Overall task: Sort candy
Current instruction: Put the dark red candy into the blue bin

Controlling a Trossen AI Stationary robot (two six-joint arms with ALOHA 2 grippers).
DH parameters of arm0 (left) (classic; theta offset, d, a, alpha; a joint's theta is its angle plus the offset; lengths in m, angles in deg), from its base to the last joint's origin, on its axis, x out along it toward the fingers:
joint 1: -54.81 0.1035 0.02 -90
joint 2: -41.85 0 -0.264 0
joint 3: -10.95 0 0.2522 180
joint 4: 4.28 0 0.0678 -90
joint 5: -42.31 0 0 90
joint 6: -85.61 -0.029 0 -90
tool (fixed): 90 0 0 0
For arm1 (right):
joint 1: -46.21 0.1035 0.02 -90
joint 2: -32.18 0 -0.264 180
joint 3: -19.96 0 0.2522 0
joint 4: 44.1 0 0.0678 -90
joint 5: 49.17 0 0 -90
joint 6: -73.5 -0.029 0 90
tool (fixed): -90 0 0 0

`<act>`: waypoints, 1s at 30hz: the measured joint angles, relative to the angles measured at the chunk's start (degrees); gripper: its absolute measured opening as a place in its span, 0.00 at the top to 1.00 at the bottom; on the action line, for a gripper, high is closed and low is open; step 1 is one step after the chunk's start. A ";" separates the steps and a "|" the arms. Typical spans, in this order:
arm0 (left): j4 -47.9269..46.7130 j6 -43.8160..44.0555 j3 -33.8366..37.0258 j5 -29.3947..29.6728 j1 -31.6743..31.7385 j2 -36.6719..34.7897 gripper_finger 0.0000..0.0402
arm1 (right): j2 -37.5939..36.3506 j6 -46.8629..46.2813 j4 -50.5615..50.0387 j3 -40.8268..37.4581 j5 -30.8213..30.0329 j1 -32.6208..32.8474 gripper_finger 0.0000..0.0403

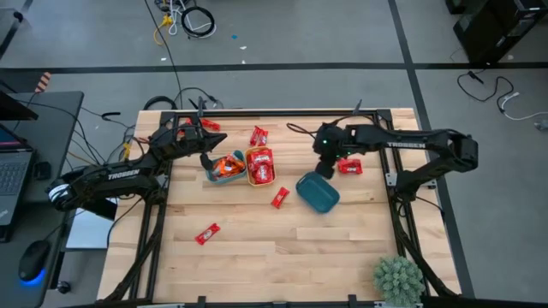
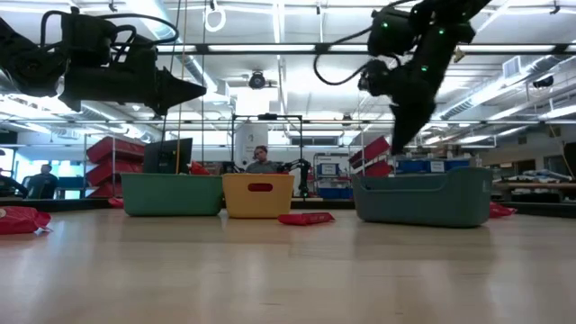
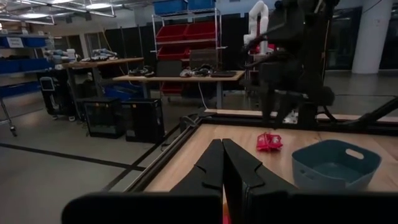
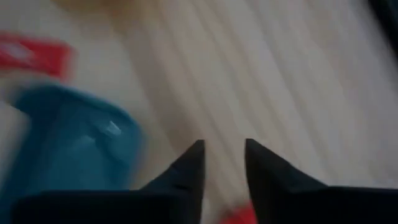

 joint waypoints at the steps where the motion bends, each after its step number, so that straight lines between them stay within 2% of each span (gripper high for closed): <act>1: -0.16 -0.02 0.00 0.01 0.00 0.00 1.00 | -0.51 0.47 -2.46 -0.06 -2.41 -0.17 0.73; 3: -0.77 -0.03 0.00 0.00 0.00 0.00 1.00 | -1.25 1.07 -5.80 -0.69 -5.53 -0.78 0.65; 6: -1.41 -0.04 0.00 0.02 0.00 0.00 1.00 | -1.28 2.18 -9.38 -2.56 -5.72 -1.98 0.54; 10: -1.35 -0.02 0.00 0.01 0.00 0.00 1.00 | -0.73 2.66 -8.00 -7.24 -5.25 -3.79 0.42; 17: -1.17 -0.04 0.00 0.02 -0.02 0.00 1.00 | -0.73 3.59 -3.41 -15.40 -2.33 -6.63 0.31; 20: -1.07 -0.03 0.00 0.02 -0.01 0.00 1.00 | -0.73 4.10 -1.32 -16.97 -1.92 -7.02 0.31; 23: -1.07 -0.02 0.00 0.02 -0.02 0.00 1.00 | -0.73 4.79 0.18 -17.77 -1.17 -7.05 0.37; 26: -1.12 -0.02 0.00 0.02 0.00 0.00 1.00 | -0.73 4.73 0.98 -17.88 -1.15 -7.05 0.47; 30: -1.14 -0.02 0.00 0.02 -0.02 0.00 1.00 | -0.73 4.73 1.74 -17.88 -1.15 -7.05 0.69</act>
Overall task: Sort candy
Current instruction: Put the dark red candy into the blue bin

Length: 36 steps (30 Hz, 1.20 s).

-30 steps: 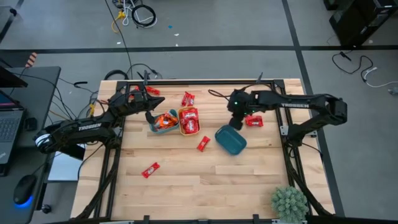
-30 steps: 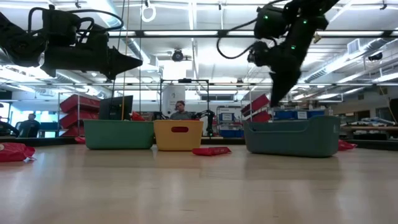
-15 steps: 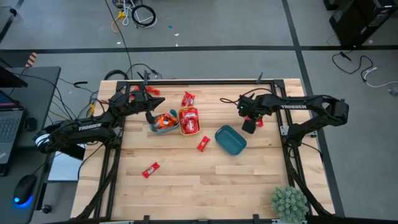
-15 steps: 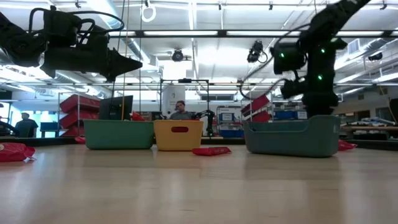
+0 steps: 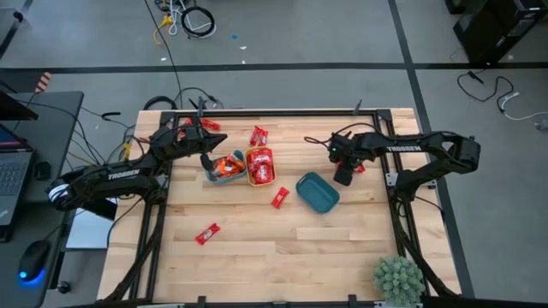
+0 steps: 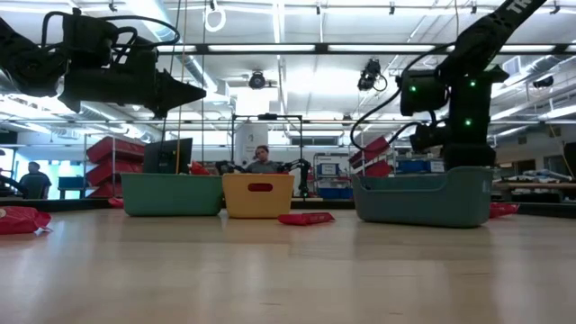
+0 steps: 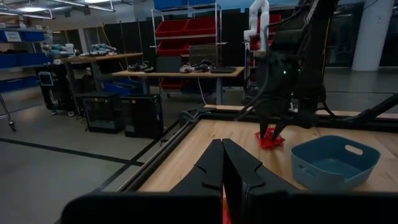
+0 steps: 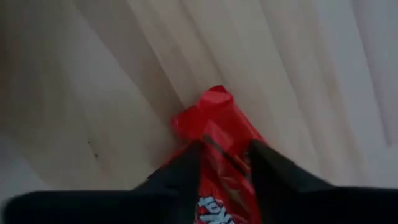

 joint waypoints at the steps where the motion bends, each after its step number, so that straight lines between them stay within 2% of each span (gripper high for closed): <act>1: -0.01 0.00 0.00 0.00 0.00 0.00 1.00 | 0.00 0.04 0.38 0.00 0.00 0.00 0.75; 4: -0.04 0.00 0.00 0.00 0.00 0.00 1.00 | 0.00 0.50 1.36 0.00 0.00 0.00 0.94; 5: -0.04 0.00 0.00 0.00 0.00 0.00 1.00 | 0.00 0.73 1.85 0.00 -0.03 0.00 0.97; 10: -0.07 0.00 0.00 0.00 0.00 0.00 1.00 | 0.00 1.02 3.18 0.70 -0.28 0.00 0.98; 16: -0.09 0.00 0.00 0.00 0.01 0.00 1.00 | 0.00 1.79 2.67 5.08 -1.75 0.54 1.00; 21: -0.84 0.00 0.00 0.00 0.01 0.00 1.00 | -0.08 -0.18 -1.52 8.87 0.17 0.84 1.00; 24: -1.96 0.00 0.00 0.00 0.00 0.00 1.00 | -0.09 -1.40 -5.02 8.51 0.23 0.85 0.97; 32: -2.59 -0.17 0.00 0.00 0.01 -0.02 1.00 | -0.07 -3.05 -4.22 4.25 0.22 0.79 0.71; 36: -2.60 -0.20 0.00 0.01 0.02 -0.02 1.00 | -0.07 -2.32 -3.17 2.41 0.20 -0.13 0.66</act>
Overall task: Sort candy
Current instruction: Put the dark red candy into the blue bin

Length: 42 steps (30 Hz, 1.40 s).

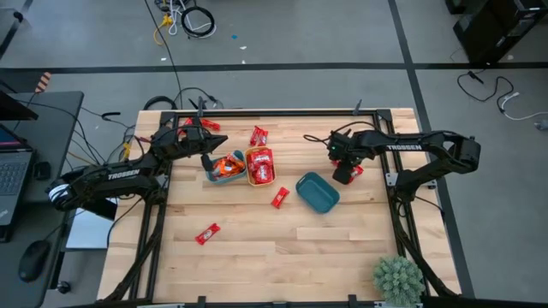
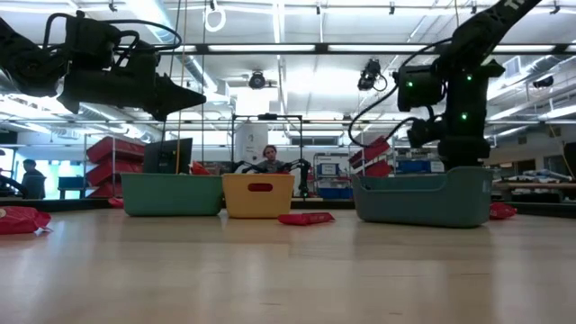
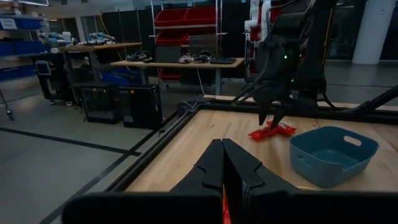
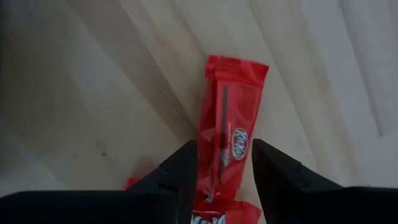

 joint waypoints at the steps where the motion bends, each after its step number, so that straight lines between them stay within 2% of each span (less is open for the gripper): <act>1: 0.00 0.00 0.00 -0.01 -0.02 0.00 1.00 | 0.00 0.02 0.23 -0.32 0.00 -0.36 0.66; 5: 0.00 0.00 0.00 -0.01 -0.02 0.00 1.00 | 0.00 0.18 2.09 -1.52 -0.02 -1.90 0.72; 10: 0.00 -0.02 0.00 -0.01 0.00 0.00 1.00 | 0.00 2.61 3.83 -2.83 -0.19 -3.52 0.94; 12: 0.00 -0.01 0.00 -0.01 -0.02 0.00 1.00 | 0.00 2.74 3.84 -2.81 -0.22 -3.68 0.98; 21: 0.00 -0.01 0.00 -0.01 -0.02 0.00 1.00 | 0.07 1.12 1.08 4.11 -0.24 0.45 1.00; 25: -0.01 0.00 0.00 -0.01 -0.02 0.00 1.00 | 0.02 -4.83 -2.70 9.57 -0.24 4.23 1.00; 32: -0.04 0.00 0.00 -0.01 -0.02 0.00 1.00 | 0.02 -18.13 -6.84 17.35 1.04 14.95 1.00; 38: -0.04 0.00 0.00 -0.01 -0.01 0.00 1.00 | 0.63 -28.50 -6.10 18.31 3.21 22.55 1.00; 42: -0.04 0.00 0.00 0.01 0.00 0.00 1.00 | 3.00 -30.42 -5.72 18.29 3.22 24.96 1.00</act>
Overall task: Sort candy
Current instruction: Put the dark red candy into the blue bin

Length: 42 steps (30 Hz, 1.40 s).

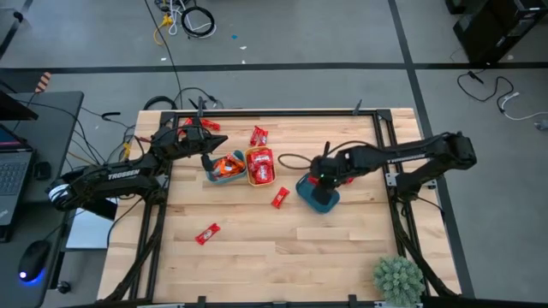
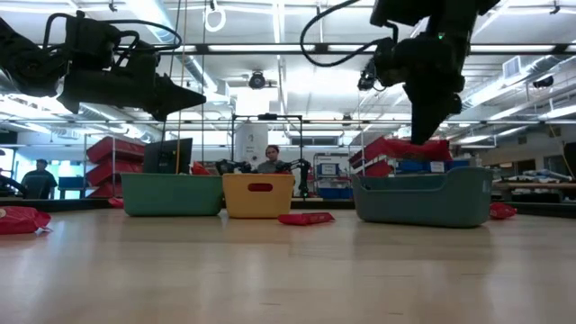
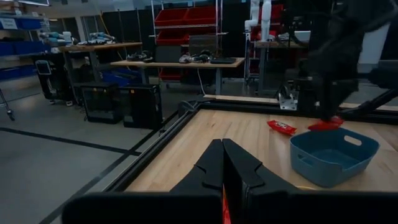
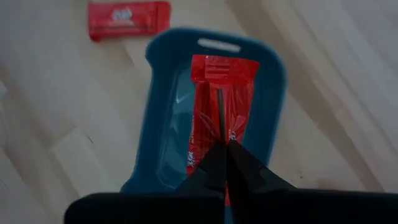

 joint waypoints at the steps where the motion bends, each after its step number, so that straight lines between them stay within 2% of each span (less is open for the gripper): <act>1: 0.00 0.00 0.00 0.00 -0.01 0.00 1.00 | 0.98 0.08 0.02 0.00 0.02 0.25 1.00; 9: -0.02 0.09 0.00 -0.02 -0.02 0.00 1.00 | 7.30 4.48 0.26 -0.02 -0.32 -0.61 0.95; 17: 0.00 0.02 0.00 -0.02 -0.01 0.00 1.00 | 5.45 10.48 -0.05 0.01 -2.01 -0.24 0.77; 20: -0.01 0.02 0.00 -0.02 -0.02 0.00 1.00 | 3.52 14.32 -4.86 0.02 -3.96 0.71 0.69; 23: -0.37 0.00 0.00 -0.02 -0.01 0.00 1.00 | 1.38 19.49 -14.04 -0.06 -7.44 1.22 0.61; 26: -0.86 0.00 0.00 -0.02 -0.02 0.01 1.00 | -0.98 22.35 -20.33 -2.53 -9.91 0.16 0.55; 29: -1.31 -0.06 0.00 -0.02 0.00 0.00 1.00 | -3.55 24.52 -19.10 -7.32 -9.99 -2.63 0.52; 36: -1.74 -1.29 0.00 -0.02 -0.01 0.00 1.00 | -4.48 32.04 -7.27 -17.04 -5.38 -8.53 0.50; 42: -1.88 -1.31 0.00 -0.02 0.00 0.02 1.00 | -0.63 36.59 -4.87 -16.91 -4.77 -11.26 0.52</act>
